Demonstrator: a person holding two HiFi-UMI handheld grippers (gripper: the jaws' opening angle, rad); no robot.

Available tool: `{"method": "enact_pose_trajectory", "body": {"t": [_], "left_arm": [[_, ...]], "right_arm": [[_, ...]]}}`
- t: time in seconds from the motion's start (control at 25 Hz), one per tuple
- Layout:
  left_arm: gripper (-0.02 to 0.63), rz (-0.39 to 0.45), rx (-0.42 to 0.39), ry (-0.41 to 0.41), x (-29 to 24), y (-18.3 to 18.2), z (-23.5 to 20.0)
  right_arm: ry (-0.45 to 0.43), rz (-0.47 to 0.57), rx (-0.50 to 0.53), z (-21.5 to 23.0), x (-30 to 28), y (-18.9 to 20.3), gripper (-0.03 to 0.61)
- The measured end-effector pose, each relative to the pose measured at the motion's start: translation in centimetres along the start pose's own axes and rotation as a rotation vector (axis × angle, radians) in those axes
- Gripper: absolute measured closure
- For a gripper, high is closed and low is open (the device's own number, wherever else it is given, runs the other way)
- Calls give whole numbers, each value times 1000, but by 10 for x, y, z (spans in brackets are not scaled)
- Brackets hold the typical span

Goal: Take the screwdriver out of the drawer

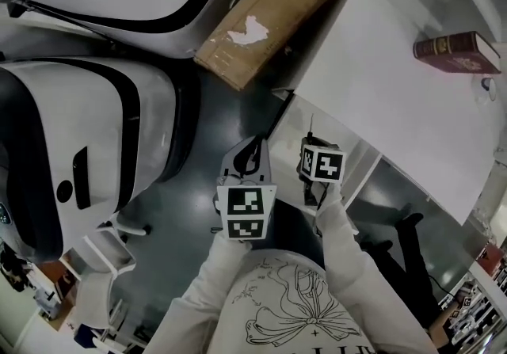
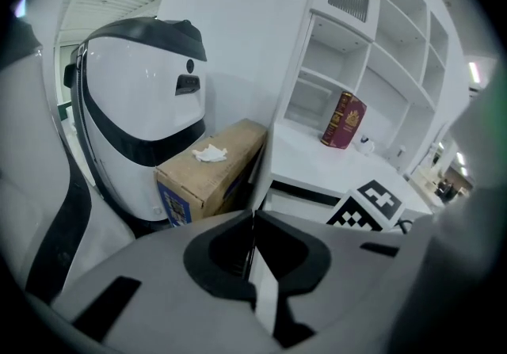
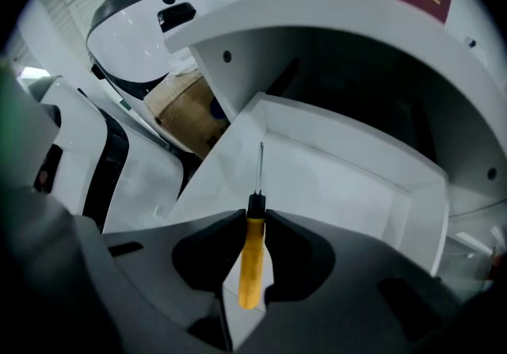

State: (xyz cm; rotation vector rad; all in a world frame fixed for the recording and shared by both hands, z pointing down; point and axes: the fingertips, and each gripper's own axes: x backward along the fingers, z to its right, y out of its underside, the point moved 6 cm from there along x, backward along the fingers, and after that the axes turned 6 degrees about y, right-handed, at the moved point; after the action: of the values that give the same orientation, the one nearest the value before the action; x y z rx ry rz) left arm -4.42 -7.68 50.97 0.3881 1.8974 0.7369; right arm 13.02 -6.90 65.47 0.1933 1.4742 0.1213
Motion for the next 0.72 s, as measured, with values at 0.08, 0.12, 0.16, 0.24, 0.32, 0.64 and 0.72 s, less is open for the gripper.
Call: {"method": "enact_pose_trajectory", "body": {"t": [0.08, 0.12, 0.16, 0.24, 0.32, 0.64, 0.72], "left_arm": [[603, 15, -7, -3, 8, -5, 5], [603, 25, -11, -4, 12, -8, 8], [603, 37, -16, -6, 16, -12, 10], [603, 64, -30, -10, 23, -20, 14], [603, 90, -41, -16, 32, -27, 17], [603, 189, -68, -36, 70, -52, 34], [603, 223, -74, -44, 80, -60, 38]], "right_arm": [[-10, 19, 21, -3, 16, 0, 505], [-16, 35, 26, -4, 24, -1, 505], [-22, 54, 28, -5, 32, -4, 505], [-33, 91, 29, -8, 48, -9, 505], [-46, 121, 35, -11, 63, -12, 505], [-97, 272, 62, -23, 134, -23, 505], [-102, 325, 63, -24, 153, -30, 505]]}}
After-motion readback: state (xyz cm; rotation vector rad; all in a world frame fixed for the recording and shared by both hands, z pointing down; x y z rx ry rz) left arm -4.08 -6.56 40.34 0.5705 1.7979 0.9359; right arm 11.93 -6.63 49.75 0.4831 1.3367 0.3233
